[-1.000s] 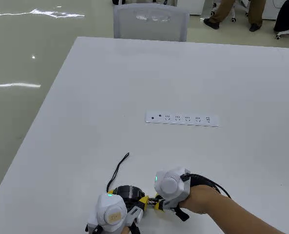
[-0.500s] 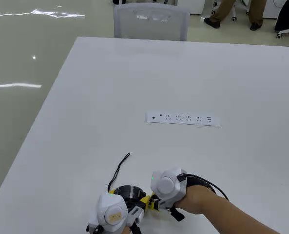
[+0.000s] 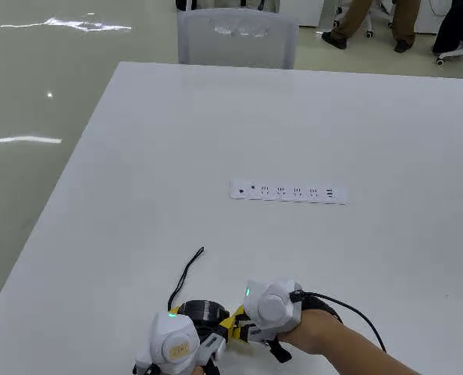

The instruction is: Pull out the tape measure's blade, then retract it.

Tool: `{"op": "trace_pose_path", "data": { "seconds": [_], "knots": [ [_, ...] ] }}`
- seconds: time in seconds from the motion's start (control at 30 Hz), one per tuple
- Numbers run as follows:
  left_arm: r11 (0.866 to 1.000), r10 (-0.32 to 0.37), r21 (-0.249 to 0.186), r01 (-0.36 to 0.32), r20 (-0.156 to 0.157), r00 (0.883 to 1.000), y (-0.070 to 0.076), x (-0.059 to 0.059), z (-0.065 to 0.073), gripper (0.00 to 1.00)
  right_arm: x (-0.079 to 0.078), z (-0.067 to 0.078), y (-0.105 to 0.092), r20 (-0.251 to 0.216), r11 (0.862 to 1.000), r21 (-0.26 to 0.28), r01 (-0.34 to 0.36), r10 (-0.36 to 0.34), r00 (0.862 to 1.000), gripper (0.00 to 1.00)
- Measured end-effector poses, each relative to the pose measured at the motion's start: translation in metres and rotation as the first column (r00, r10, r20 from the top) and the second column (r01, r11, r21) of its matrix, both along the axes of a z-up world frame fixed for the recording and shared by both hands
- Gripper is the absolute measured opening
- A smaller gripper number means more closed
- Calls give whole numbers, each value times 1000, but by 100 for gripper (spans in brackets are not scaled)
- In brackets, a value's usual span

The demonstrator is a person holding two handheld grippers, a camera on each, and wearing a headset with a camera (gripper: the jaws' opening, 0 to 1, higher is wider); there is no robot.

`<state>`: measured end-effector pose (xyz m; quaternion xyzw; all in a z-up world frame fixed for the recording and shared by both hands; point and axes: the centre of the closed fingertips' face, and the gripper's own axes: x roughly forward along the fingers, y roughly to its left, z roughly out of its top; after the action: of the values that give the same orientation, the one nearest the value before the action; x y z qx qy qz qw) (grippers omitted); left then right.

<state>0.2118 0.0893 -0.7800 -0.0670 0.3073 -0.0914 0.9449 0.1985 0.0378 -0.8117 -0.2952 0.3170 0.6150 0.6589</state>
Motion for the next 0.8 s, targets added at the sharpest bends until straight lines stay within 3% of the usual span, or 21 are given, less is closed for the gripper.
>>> {"op": "trace_pose_path", "data": {
  "seconds": [0.1, 0.13, 0.2, 0.23, 0.33, 0.47, 0.67, 0.8],
  "knots": [
    [1000, 2, -2, -2, -1, 1000, 0, 0, -1, 59, -1, 3, -3, 18, 1000, 9, -11, 10, 1000, 31],
    [1000, 1, -3, -1, -2, 1000, 1, 0, -2, 59, 2, 2, -5, 25, 1000, 4, -14, 14, 1000, 30],
    [1000, -2, -3, 2, -2, 1000, 1, 0, -3, 59, 3, 2, -8, 26, 1000, -1, -16, 16, 1000, 17],
    [1000, -1, -3, 1, -1, 1000, 0, 0, -3, 59, 1, 2, -8, 23, 1000, 1, -21, 21, 1000, 16],
    [1000, 0, -4, 0, -1, 1000, 0, 0, -1, 59, 2, 3, -5, 62, 1000, 7, -22, 22, 998, 16],
    [1000, 1, -13, -1, -4, 1000, 0, 0, -1, 59, -2, 5, 0, 49, 999, 7, -33, 33, 998, 12],
    [1000, -1, -8, 1, -1, 1000, 2, 2, -5, 59, 3, 2, -12, 27, 1000, -4, 5, -4, 1000, 18],
    [1000, -1, 5, 1, 8, 1000, 0, 2, -3, 61, 8, 3, -21, 22, 999, 1, 54, -54, 998, 29]
  ]
}}
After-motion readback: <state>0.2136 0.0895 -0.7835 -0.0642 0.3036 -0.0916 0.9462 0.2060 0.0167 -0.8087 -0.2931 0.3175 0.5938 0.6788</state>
